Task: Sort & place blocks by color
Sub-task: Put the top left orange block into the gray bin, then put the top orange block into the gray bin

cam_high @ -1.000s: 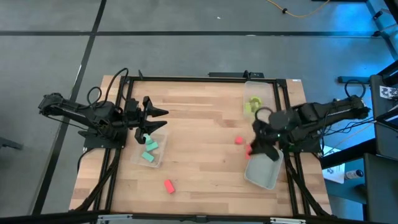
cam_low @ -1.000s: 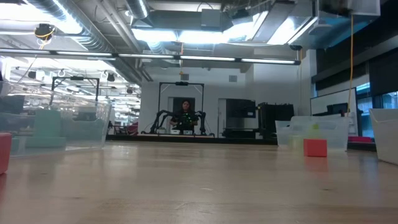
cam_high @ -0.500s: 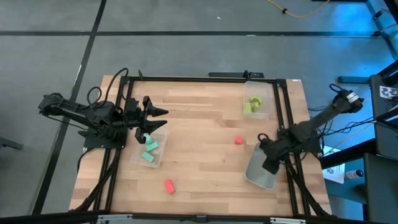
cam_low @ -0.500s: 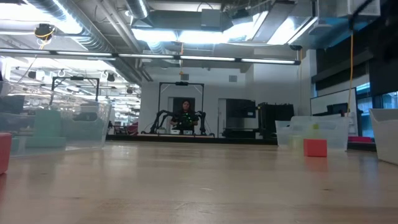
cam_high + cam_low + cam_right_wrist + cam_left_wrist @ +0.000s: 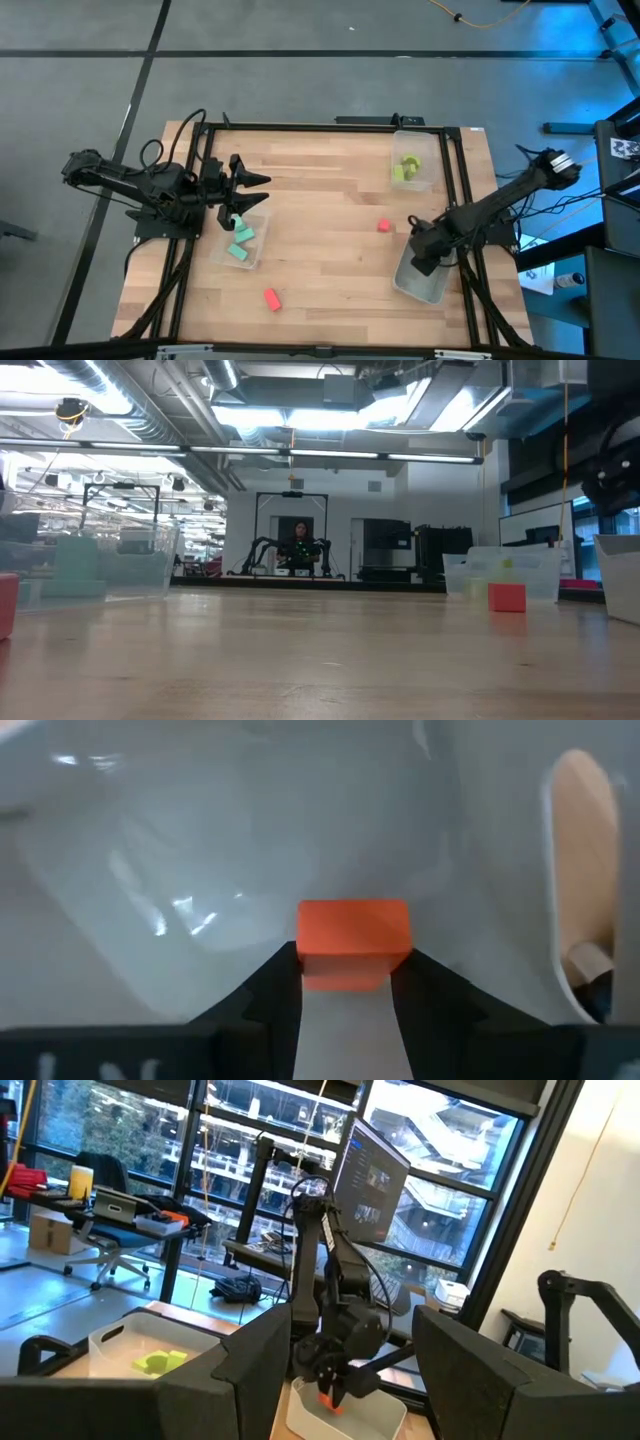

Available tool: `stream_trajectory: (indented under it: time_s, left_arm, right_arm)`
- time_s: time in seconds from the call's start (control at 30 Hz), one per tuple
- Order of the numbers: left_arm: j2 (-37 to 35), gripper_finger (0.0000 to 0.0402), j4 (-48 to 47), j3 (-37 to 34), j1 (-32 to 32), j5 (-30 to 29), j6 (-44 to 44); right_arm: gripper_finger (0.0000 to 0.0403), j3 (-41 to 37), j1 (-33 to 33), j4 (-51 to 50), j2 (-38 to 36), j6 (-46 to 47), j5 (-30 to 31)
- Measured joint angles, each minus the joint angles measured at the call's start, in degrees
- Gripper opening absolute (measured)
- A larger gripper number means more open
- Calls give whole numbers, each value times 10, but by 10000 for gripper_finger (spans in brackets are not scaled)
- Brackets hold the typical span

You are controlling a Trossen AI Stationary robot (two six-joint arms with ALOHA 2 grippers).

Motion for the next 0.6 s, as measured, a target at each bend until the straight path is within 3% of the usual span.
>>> stream_trajectory:
  time_s: [0.27,0.47,0.6]
  left_arm:
    - [0,203,0,0,0,0,0]
    - [0,203,0,0,1,0,2]
    - [0,203,0,0,1,0,3]
  right_arm:
    - [134,2,0,1,34,-2,15]
    - [193,2,0,8,35,-7,11]
    - [207,18,0,7,29,-16,2]
